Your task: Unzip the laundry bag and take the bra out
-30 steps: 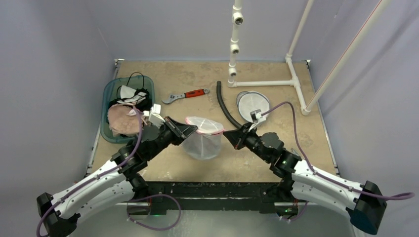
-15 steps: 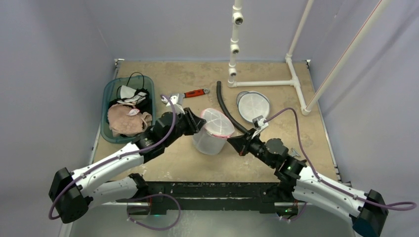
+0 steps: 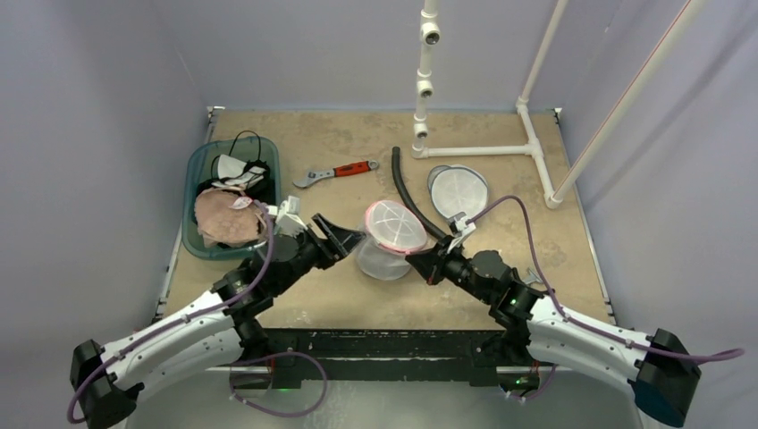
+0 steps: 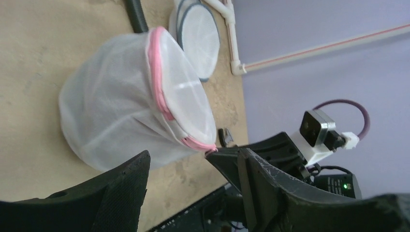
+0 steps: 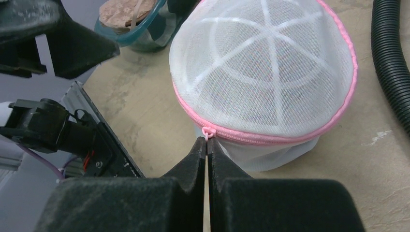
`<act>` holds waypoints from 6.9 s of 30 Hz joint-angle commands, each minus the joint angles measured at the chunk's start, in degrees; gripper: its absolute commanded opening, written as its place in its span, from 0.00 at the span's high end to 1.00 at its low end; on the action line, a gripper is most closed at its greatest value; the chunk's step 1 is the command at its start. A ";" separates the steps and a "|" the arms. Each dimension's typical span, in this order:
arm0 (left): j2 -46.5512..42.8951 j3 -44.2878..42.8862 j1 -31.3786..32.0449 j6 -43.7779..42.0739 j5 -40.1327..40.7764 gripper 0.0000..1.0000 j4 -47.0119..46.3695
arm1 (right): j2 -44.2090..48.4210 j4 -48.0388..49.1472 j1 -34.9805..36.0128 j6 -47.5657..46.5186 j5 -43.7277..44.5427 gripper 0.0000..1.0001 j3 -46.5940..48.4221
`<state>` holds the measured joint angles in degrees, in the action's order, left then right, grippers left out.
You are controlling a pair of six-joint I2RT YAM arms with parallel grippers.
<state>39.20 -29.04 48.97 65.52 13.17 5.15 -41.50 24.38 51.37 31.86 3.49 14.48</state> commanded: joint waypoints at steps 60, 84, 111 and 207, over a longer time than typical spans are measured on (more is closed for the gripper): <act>9.74 -9.01 1.39 -6.37 -0.38 1.00 -5.31 | 1.28 -14.22 0.22 8.92 17.93 1.00 2.66; 3.80 -10.00 -5.58 -10.90 -7.57 0.36 7.57 | 3.49 -2.31 0.31 -3.48 -0.53 1.00 0.10; 24.56 -9.12 20.17 27.75 23.40 0.18 -4.27 | 3.35 -2.25 0.39 -3.84 -1.16 1.00 -0.33; 22.38 -3.64 14.34 18.81 6.16 0.25 -12.96 | 4.47 -0.85 0.31 -4.37 -0.95 1.00 0.10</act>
<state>59.75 -32.01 63.31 81.52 13.87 -2.15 -37.80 23.03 51.75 28.86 3.33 12.10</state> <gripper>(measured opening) 0.783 0.005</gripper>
